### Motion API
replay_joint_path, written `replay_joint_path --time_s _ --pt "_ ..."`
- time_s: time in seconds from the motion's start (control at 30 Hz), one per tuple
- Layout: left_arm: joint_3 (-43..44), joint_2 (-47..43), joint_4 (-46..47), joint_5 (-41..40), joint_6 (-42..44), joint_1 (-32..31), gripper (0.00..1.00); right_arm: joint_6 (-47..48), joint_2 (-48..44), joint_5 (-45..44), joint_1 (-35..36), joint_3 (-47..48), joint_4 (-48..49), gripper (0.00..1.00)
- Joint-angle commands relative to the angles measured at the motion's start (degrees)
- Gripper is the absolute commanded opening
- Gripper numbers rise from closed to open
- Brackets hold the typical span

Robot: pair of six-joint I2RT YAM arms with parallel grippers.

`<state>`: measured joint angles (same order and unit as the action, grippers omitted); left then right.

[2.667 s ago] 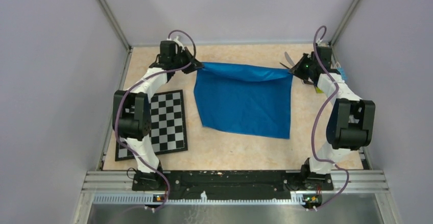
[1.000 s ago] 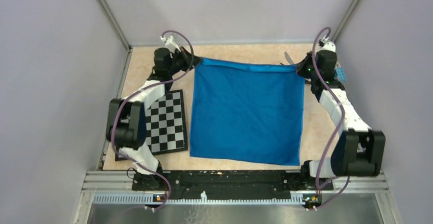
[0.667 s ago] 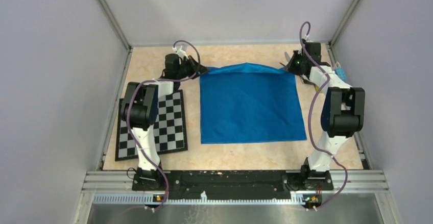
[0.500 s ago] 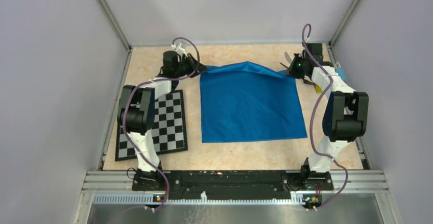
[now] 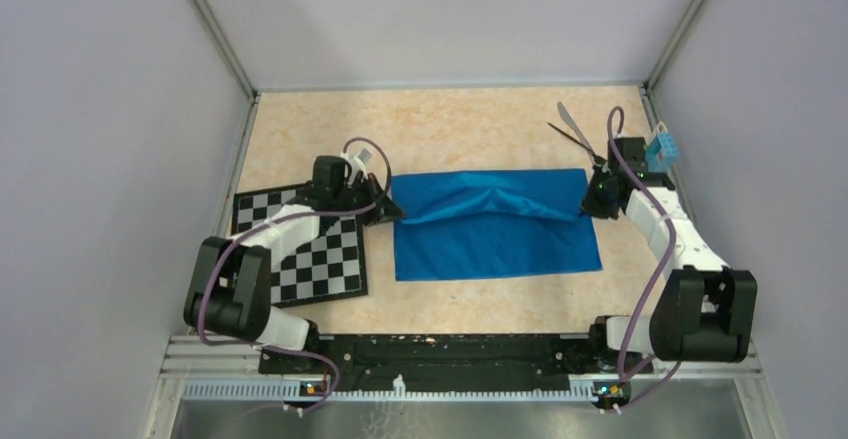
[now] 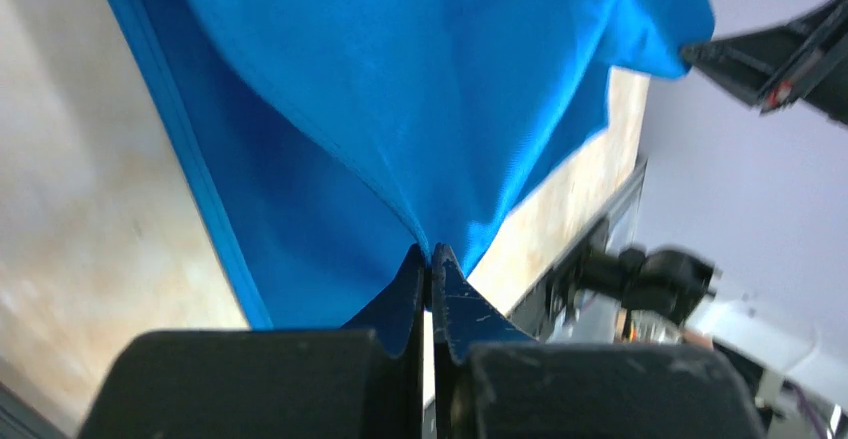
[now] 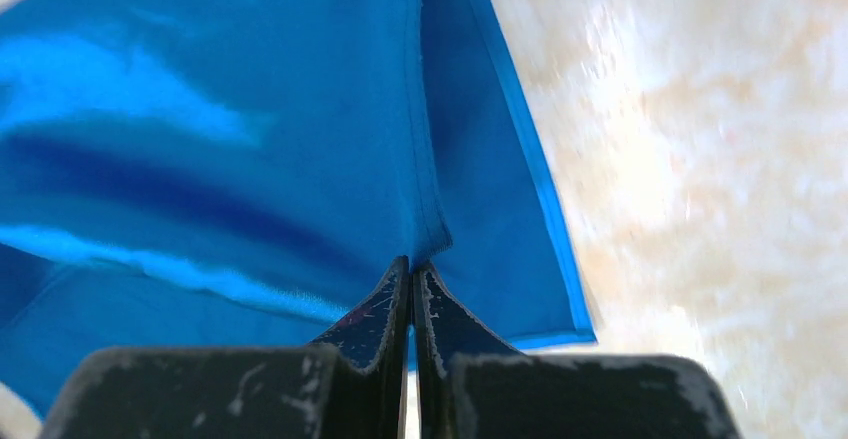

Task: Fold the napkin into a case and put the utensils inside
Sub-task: Fold and flatten the napkin at the center of the board.

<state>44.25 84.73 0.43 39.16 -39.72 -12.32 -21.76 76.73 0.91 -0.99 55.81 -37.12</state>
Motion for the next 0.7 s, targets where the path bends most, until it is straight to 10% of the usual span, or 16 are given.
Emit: replay_joint_path --time_s 0.0,0.67 --pt "-6.73 -8.62 -6.05 1.53 3.67 -2.56 0.00 -3.23 -7.04 -5.19 -0.13 -7.98 -0.98 0.00" --pt "-16.66 -12.47 -6.64 -6.13 1.29 -8.41 0.00 -19.44 -6.11 -15.79 -0.59 -16.21 0.27 0.00"
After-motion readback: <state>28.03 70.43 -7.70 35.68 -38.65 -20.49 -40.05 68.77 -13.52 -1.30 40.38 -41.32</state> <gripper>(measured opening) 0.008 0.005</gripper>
